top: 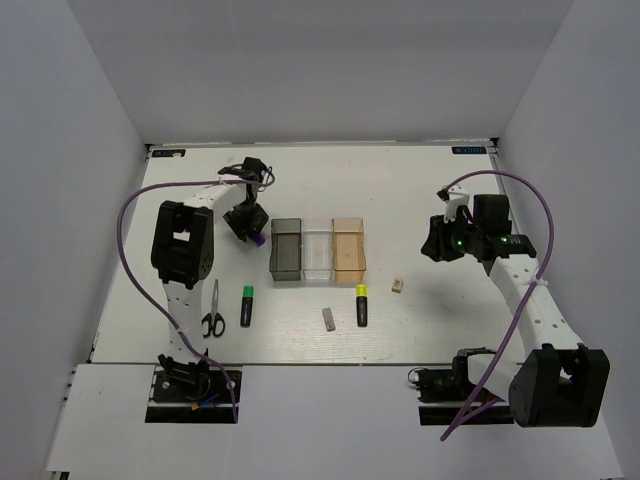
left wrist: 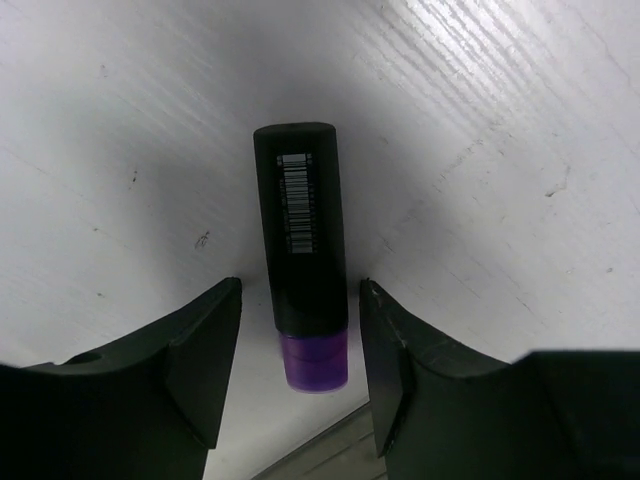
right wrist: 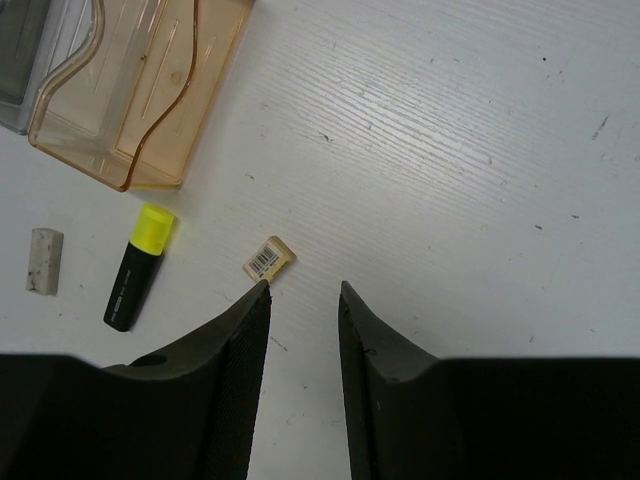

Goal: Sort the stationery into containers
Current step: Pick up the stationery from the center of the board, then place the stationery in the storage box.

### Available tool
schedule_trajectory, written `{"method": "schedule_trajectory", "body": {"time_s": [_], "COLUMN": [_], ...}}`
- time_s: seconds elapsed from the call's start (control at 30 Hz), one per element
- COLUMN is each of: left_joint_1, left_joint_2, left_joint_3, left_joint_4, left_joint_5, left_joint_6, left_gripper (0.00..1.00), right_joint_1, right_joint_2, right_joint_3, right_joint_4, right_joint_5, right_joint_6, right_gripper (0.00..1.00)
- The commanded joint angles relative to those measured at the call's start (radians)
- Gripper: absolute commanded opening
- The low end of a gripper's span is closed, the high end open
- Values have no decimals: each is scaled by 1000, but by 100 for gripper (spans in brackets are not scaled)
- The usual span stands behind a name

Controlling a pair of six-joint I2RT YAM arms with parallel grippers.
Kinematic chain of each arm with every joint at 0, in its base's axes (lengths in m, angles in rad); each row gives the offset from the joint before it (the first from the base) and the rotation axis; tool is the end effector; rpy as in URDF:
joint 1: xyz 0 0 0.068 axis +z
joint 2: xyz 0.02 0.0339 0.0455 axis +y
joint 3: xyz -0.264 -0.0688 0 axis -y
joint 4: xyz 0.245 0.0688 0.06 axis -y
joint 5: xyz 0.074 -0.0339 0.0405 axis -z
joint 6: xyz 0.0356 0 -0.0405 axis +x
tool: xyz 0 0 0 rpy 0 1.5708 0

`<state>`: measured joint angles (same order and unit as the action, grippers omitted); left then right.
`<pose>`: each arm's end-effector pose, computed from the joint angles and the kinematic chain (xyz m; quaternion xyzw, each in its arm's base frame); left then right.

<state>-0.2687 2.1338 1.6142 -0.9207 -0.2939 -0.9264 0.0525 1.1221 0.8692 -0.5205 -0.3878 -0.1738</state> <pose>0.4052 -0.1009 0.1600 -0.3278 0.9311 0.0845 0.1355 0.2332 0.0257 0.2734 -0.1764 0.8901 0.1542 0.3910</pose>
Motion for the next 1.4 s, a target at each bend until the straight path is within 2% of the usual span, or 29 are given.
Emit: {"method": "schedule_trajectory", "body": {"time_s": [0.0,0.07,0.1,0.17,0.2,0.33,0.4,0.47,0.5,0.53,0.57,0.6,0.67,0.77,0.8,0.83,0.87,0.9,0.93,1.13,1.37], "left_joint_1": [8,11,13,19,23,42,48,45,42,40,36,31,8,-33,-49,-64,-84,-93,-121,-197,-240], "left_joint_2": [3,-6,-9,-18,-26,-64,-121,-179,-217,-257,-279,-335,-374,-454,-497,-512,-521,-544,-546,-517,-451], "left_joint_3": [-56,-97,-109,-154,-166,-246,-269,-255,-249,-241,-225,-223,-232,-264,-284,-298,-325,-333,-339,-353,-323], "left_joint_4": [63,100,108,129,141,171,189,181,181,171,152,151,151,155,161,181,187,201,210,244,276], "left_joint_5": [10,16,24,30,35,53,59,45,45,48,52,67,78,120,128,136,153,157,165,231,185], "left_joint_6": [-15,-17,-15,-15,-14,-6,33,66,133,156,199,240,296,359,377,386,394,421,428,474,474], "left_gripper": [61,57,46,33,21,2,0,0,0,0,0,0,0,0,0,0,0,0,0,0,7], "right_joint_1": [-8,-6,-8,-13,-14,-20,-25,-23,-16,-25,-25,-26,-25,-26,-25,-23,-23,-23,-23,-23,-26], "right_joint_2": [-22,-25,-22,-22,-19,-18,-13,-10,-7,-8,-4,-5,-2,7,10,18,25,33,38,51,54], "right_joint_3": [-2,-4,-6,-4,-4,-6,-9,-6,-7,-7,-7,-7,-9,-12,-9,-9,-6,-6,-4,2,1], "right_joint_4": [30,30,30,33,31,30,30,25,28,25,22,17,17,17,16,14,11,8,1,-6,-10], "right_joint_5": [12,12,12,10,9,3,-5,-11,-16,-20,-23,-35,-48,-62,-63,-63,-63,-65,-66,-79,-82], "right_joint_6": [-16,-16,-16,-15,-15,-13,-13,-12,-13,-15,-16,-21,-26,-35,-36,-39,-42,-43,-47,-55,-61], "right_gripper": [37,37,37,37,37,37,39,58,65,67,61,46,0,0,1,16,43,52,57,57,57]}}
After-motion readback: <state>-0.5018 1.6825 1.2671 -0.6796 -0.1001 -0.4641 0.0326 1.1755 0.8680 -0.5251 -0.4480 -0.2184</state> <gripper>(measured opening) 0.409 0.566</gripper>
